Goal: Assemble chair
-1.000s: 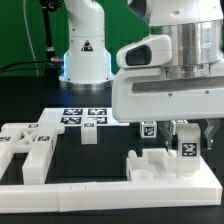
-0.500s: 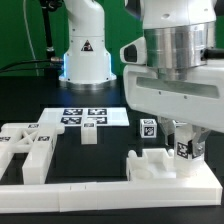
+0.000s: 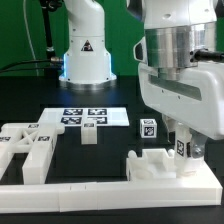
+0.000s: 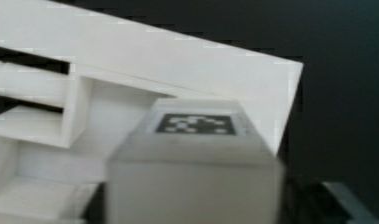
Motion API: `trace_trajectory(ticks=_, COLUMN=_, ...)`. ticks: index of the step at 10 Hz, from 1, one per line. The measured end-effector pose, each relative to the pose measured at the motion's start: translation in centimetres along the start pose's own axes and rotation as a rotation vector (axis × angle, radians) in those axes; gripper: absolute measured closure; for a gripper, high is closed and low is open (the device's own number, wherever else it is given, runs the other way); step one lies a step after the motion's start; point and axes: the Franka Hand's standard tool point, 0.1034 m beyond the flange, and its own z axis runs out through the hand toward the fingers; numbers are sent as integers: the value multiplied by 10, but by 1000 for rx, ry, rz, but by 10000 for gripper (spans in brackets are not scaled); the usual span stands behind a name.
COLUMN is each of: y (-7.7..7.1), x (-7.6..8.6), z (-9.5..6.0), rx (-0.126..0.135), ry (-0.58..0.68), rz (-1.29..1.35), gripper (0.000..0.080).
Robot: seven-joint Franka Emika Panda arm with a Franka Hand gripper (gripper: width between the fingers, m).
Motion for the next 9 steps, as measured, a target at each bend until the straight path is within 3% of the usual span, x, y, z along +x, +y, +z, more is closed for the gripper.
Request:
trace_trajectory(ticks=1, y=-4, x=-1, z=-3, rx=-3, ry=15, rz=-277, gripper=221)
trace_trajectory(ticks=2, y=-5, x=-6, z=-3, rx=-4, ry=13, rz=-473, gripper=221)
trace_trajectory(ticks=3, y=-4, x=-9, z=-2, rx=-7, ry=7, rz=-574, gripper=165)
trace_trajectory(ticks=7, y=-4, x=-7, z=-1, rx=-10, ry=10, rz=-852, gripper=151)
trace_trajectory(ticks=9, y=-2, x=-8, z=0, rx=-32, ry=16, rz=-1225, gripper=151)
